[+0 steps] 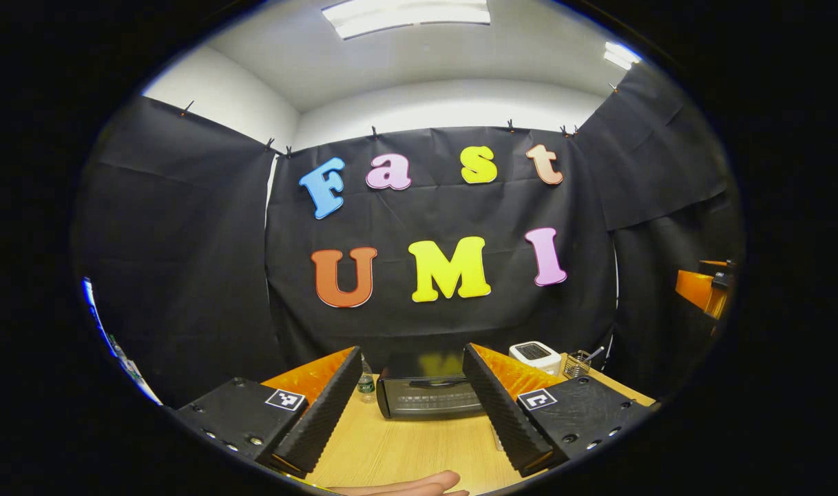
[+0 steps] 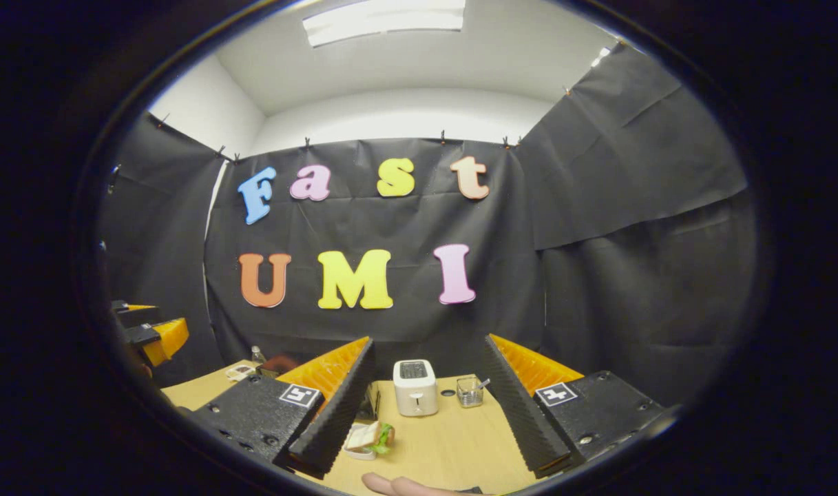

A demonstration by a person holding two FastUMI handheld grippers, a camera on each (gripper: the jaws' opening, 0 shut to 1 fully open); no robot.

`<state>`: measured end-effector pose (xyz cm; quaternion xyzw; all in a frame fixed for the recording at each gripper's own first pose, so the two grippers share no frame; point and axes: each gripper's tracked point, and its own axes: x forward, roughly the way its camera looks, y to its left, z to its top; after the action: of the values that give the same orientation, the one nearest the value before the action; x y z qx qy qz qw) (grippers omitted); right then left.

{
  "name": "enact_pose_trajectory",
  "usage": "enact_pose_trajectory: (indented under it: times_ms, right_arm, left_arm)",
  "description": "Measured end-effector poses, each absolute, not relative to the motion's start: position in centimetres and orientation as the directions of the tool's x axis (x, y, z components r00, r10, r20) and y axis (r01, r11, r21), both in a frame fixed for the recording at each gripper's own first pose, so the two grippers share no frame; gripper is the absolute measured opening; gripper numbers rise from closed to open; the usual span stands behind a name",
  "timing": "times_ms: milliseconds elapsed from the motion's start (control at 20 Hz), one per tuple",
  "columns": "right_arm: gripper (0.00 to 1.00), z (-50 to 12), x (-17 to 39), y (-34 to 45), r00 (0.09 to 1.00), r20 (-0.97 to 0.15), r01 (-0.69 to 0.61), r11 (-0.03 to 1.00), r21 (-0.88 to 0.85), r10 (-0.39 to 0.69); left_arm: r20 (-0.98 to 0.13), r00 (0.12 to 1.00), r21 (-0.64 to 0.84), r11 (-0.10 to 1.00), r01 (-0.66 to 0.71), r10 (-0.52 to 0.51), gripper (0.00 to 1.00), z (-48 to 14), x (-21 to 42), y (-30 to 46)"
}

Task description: Open the electric oven with the left hand, put the food in, and close the electric oven.

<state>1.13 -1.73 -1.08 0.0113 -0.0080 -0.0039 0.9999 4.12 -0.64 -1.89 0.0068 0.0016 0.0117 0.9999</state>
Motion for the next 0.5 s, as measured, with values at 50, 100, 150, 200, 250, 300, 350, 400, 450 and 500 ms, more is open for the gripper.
enact_pose_trajectory:
  times_ms: [50, 100, 150, 200, 250, 300, 350, 400, 450, 500]
  right_arm:
    - [0.99, -1.3, 1.4, -1.7, 1.000, 0.023, 0.007, 1.000, 0.027, -0.007]
    - [0.99, -1.5, 1.7, -1.7, 1.000, 0.025, 0.005, 1.000, 0.028, -0.006]
    - [0.98, -1.9, 2.0, -1.9, 0.999, 0.028, 0.014, 0.999, 0.035, -0.015]
    - [0.99, -2.0, 2.3, -2.3, 0.999, 0.038, 0.026, 0.999, 0.042, -0.028]
    - [0.99, -1.9, 2.6, -2.3, 0.998, 0.054, 0.032, 0.998, 0.048, -0.035]
    - [0.99, -1.8, 2.9, -2.3, 0.997, 0.069, 0.035, 0.998, 0.052, -0.038]
    - [0.98, -2.3, 3.3, -2.4, 0.996, 0.078, 0.040, 0.998, 0.055, -0.044]
    - [0.99, -2.7, 3.6, -2.3, 0.996, 0.078, 0.038, 0.998, 0.055, -0.042]
    - [0.99, -3.3, 4.0, -2.1, 0.997, 0.074, 0.033, 0.998, 0.055, -0.037]
    - [0.99, -3.9, 4.3, -2.0, 0.997, 0.064, 0.028, 0.998, 0.050, -0.032]
  left_arm:
    - [-0.002, 1.000, 0.027, 0.999, -0.029, 0.029, 0.96, -2.5, 5.0, -0.6]
    - [-0.011, 1.000, 0.033, 0.999, -0.023, 0.023, 0.96, -3.3, 6.1, -0.9]
    - [-0.024, 0.999, 0.031, 0.999, -0.026, 0.027, 0.96, -4.2, 7.2, -1.1]
    - [-0.032, 0.998, 0.028, 0.999, -0.046, 0.047, 0.95, -5.0, 8.7, -0.8]
    - [-0.043, 0.997, 0.032, 0.998, -0.061, 0.062, 0.95, -5.8, 10.2, -0.6]
    - [-0.058, 0.996, 0.030, 0.998, -0.062, 0.063, 0.95, -6.9, 11.8, -0.7]
    - [-0.070, 0.996, 0.021, 0.999, -0.050, 0.052, 0.95, -7.8, 13.6, -1.3]
    - [-0.082, 0.996, 0.013, 0.999, -0.030, 0.031, 0.95, -8.9, 15.3, -2.0]
    - [-0.088, 0.996, 0.007, 1.000, -0.019, 0.020, 0.95, -9.9, 17.1, -2.2]
    - [-0.107, 0.994, 0.006, 1.000, -0.012, 0.012, 0.95, -11.2, 19.0, -2.5]
